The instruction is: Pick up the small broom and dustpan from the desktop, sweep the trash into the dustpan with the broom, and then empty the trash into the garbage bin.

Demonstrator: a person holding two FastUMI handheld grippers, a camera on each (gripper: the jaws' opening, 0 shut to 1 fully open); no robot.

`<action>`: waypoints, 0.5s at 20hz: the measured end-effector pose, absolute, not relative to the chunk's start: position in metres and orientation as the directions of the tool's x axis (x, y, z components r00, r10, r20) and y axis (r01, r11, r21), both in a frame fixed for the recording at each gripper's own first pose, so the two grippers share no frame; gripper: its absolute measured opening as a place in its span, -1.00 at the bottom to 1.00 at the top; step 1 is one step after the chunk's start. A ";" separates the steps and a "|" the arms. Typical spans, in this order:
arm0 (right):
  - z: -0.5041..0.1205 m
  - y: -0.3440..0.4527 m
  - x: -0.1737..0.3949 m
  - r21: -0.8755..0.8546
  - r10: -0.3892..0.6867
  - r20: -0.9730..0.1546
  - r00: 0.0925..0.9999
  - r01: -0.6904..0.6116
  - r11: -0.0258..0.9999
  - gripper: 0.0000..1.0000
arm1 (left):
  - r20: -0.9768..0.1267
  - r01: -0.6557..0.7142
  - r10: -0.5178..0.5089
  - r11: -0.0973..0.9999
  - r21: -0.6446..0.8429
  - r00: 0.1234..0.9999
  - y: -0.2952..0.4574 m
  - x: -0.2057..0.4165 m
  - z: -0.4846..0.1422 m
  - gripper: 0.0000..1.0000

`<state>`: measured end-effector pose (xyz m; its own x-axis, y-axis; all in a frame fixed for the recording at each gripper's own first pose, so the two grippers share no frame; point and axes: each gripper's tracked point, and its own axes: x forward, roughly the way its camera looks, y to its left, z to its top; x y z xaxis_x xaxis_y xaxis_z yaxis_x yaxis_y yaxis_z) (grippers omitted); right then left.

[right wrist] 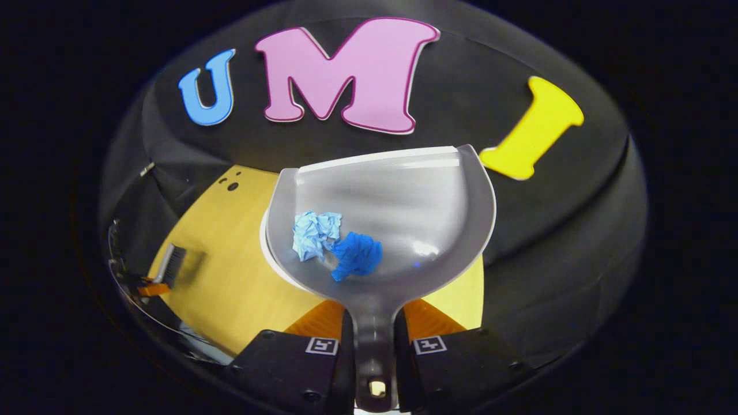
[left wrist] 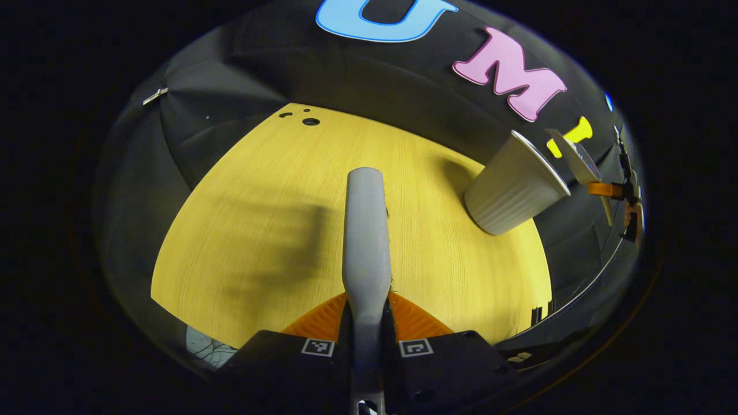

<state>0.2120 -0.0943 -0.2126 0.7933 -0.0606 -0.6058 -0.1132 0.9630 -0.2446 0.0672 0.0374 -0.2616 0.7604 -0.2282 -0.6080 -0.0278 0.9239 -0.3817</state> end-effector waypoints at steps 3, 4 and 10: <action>-0.218 -0.087 0.232 -0.342 -0.099 -0.541 0.835 -0.111 0.933 -0.36 | -0.593 -0.033 -0.211 0.927 -0.373 0.777 0.037 0.070 -0.254 -0.48; -0.220 -0.086 0.238 -0.376 -0.116 -0.524 0.844 -0.107 0.921 -0.36 | -0.589 -0.038 -0.206 0.927 -0.373 0.781 0.039 0.071 -0.252 -0.47; -0.237 -0.092 0.254 -0.537 -0.206 -0.464 0.862 -0.089 0.839 -0.36 | -0.576 -0.050 -0.208 0.915 -0.400 0.791 0.036 0.070 -0.247 -0.48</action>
<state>0.2537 -0.0918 -0.2373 0.8619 -0.2056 -0.4635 -0.0889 0.8387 -0.5373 0.0695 0.0362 -0.2469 0.7907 -0.2078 -0.5759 -0.0505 0.9153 -0.3995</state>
